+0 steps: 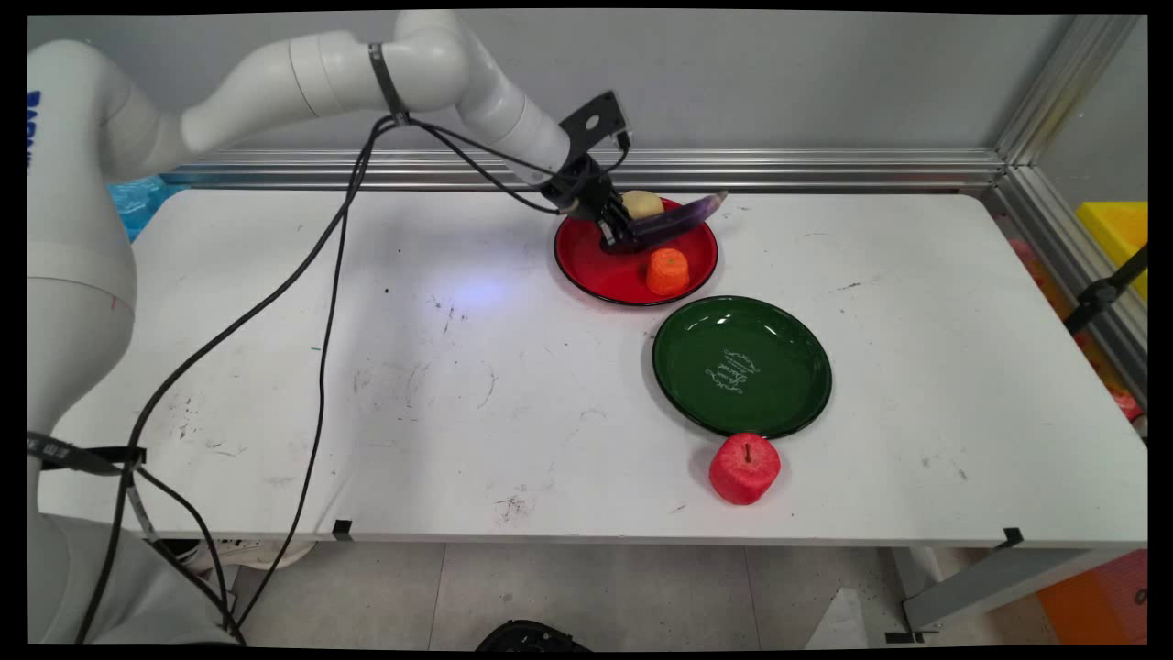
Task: Place the picked object on the table
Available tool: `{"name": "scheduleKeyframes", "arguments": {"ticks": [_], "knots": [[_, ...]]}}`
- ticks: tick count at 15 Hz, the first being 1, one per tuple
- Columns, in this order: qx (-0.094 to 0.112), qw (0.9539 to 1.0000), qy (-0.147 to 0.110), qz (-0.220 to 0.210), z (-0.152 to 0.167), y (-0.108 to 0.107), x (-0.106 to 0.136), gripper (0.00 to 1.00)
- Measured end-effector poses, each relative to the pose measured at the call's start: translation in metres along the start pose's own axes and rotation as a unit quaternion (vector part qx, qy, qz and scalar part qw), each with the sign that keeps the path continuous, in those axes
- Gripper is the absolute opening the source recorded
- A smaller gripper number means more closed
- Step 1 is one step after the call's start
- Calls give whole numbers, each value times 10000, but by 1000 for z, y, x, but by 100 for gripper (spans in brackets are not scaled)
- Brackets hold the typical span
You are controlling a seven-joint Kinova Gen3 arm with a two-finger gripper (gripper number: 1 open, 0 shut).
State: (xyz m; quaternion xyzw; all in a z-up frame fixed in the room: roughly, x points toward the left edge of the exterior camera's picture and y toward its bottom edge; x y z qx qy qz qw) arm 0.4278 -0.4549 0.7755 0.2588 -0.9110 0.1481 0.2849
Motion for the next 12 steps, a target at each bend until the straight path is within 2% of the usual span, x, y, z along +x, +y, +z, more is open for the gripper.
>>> {"name": "scheduleKeyframes", "arguments": {"ticks": [5, 12], "knots": [[148, 9994, -17, -318, -43, 21, 10, 0], [84, 9990, -164, -407, -93, 74, -4, 0]]}}
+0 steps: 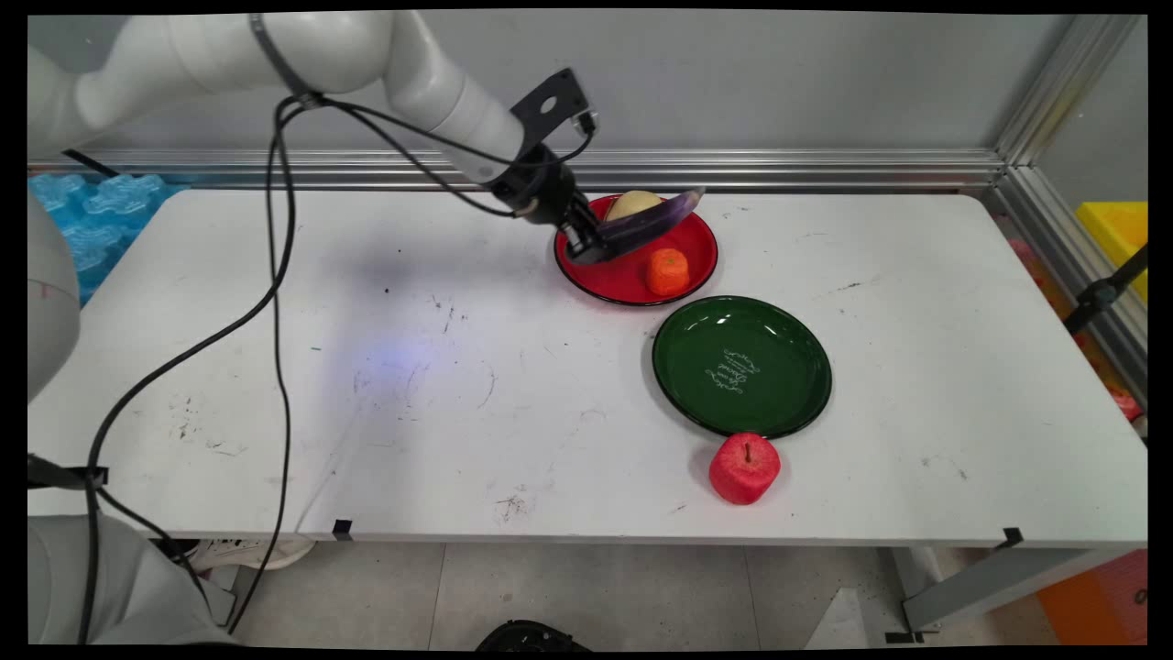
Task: Place the picked object on the table
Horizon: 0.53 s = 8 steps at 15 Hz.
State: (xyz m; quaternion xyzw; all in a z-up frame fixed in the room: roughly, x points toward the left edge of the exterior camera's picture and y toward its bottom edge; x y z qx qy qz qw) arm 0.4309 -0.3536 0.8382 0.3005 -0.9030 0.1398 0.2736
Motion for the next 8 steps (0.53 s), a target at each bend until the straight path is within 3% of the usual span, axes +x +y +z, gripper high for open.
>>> {"name": "scheduleKeyframes", "arguments": {"ticks": [8], "knots": [[-165, 9995, -266, -56, -32, 45, -39, 0]]}}
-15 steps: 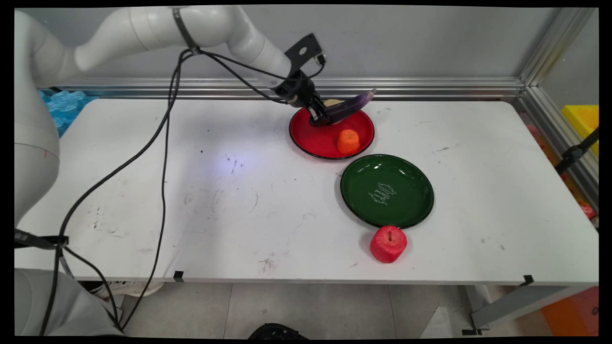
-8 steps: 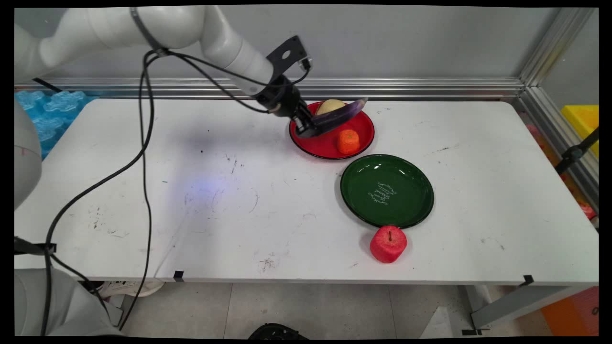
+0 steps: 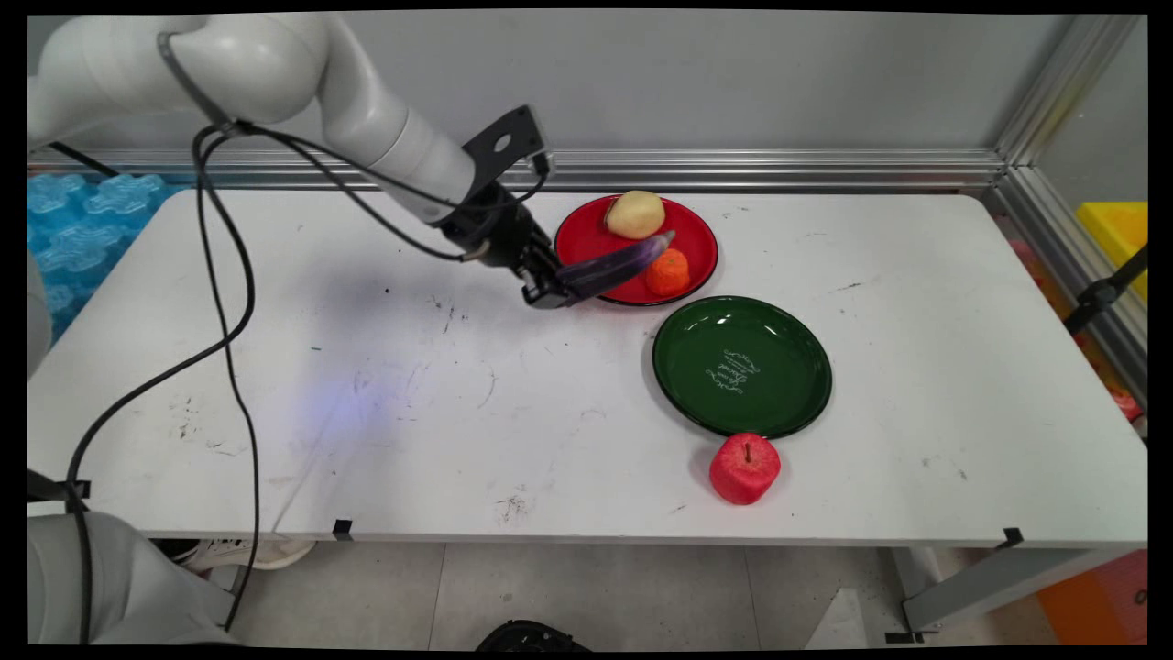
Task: Place the picked object on the table
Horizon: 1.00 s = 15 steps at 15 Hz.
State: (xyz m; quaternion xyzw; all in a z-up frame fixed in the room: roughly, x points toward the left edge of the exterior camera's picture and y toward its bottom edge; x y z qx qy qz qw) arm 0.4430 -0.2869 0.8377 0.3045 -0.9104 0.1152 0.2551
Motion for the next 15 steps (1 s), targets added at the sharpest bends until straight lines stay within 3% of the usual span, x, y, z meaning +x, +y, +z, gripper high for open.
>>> {"name": "scheduleKeyframes", "arguments": {"ticks": [8, 15], "knots": [[63, 9998, -129, -98, 6, 11, -30, 0], [136, 9998, -156, 15, 34, 1, -41, 0]]}}
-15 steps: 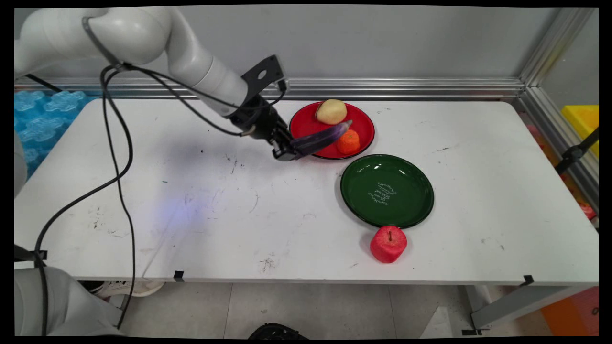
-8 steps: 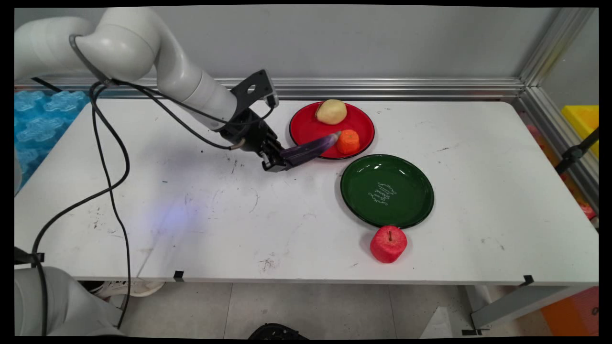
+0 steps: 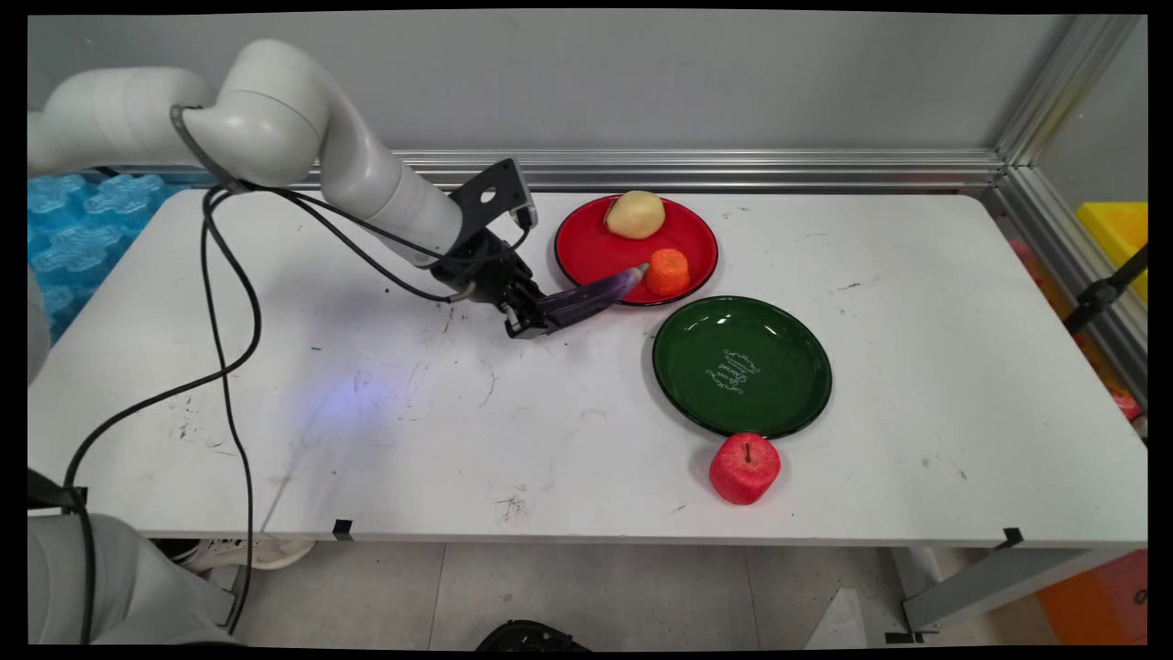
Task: Place the picked object on the table
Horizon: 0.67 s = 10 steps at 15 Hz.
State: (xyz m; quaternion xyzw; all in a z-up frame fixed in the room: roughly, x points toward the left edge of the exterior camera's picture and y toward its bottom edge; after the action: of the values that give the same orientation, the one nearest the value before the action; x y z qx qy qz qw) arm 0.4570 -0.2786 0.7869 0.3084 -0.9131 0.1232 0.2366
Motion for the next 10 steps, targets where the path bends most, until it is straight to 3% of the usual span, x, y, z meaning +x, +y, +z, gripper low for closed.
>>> {"name": "scheduleKeyframes", "arguments": {"ticks": [10], "knots": [[-216, 9994, 31, 266, 27, -14, 5, 0]]}}
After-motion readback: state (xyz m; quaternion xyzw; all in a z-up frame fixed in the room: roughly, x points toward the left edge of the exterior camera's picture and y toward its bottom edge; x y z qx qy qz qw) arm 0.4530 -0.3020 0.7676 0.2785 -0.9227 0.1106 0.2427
